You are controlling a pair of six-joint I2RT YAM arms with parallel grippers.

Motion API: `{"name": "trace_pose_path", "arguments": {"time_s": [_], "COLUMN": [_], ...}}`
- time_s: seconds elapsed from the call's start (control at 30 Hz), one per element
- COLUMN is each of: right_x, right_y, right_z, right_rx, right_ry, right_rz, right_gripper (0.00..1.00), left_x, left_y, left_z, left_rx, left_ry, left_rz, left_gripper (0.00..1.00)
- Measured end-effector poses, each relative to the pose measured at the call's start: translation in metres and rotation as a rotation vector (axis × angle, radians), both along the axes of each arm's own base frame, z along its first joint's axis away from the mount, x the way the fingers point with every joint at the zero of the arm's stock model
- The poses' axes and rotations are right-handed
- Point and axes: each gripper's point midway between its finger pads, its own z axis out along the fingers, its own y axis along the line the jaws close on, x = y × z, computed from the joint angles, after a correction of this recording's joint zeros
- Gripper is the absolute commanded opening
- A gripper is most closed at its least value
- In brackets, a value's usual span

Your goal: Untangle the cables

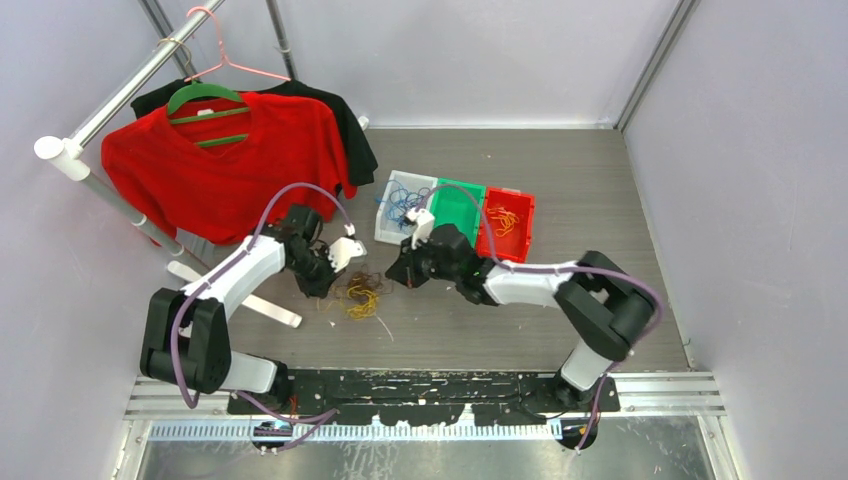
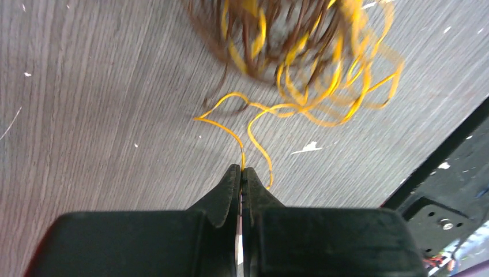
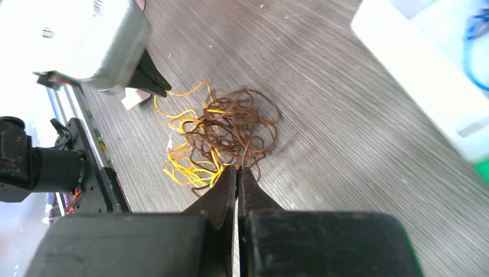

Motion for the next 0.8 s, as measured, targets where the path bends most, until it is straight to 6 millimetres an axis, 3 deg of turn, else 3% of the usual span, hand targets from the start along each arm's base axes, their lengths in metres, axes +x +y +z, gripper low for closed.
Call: {"name": "trace_pose_path", "arguments": {"time_s": [0.3,0.37,0.47,0.57,0.63,0.8], "right_x": [-0.002,-0.004,-0.01,-0.013,-0.012,-0.012], "right_y": [-0.081,-0.093,-0.098,-0.095,-0.092,-0.093], "right_z": [0.049,0.068,0.099,0.124,0.139,0.16], "right_rx": [0.061,0.088,0.141,0.174,0.188,0.179], "right_ry": [-0.067,-0.092,-0.136,-0.158,-0.168,-0.191], "right_rz": [-0.165,-0.187,-0.179,-0.157,-0.147,-0.141], "right_gripper": [0.01,0.01,0.01,0.01,0.01,0.01], "left_x": [0.004,0.005,0.006,0.009,0.016,0.018], "left_y": [0.017,0.019,0.019,0.017,0.014,0.012], "left_z": [-0.011,-0.011,-0.008,0.004,0.019,0.037], "left_rx": [0.09,0.099,0.104,0.097,0.081,0.065], "left_ry": [-0.059,-0.07,-0.071,-0.076,-0.108,-0.171], "left_rz": [-0.052,-0.062,-0.075,-0.079,-0.086,-0.117], "left_gripper": [0.01,0.08,0.1,0.01,0.0,0.0]}}
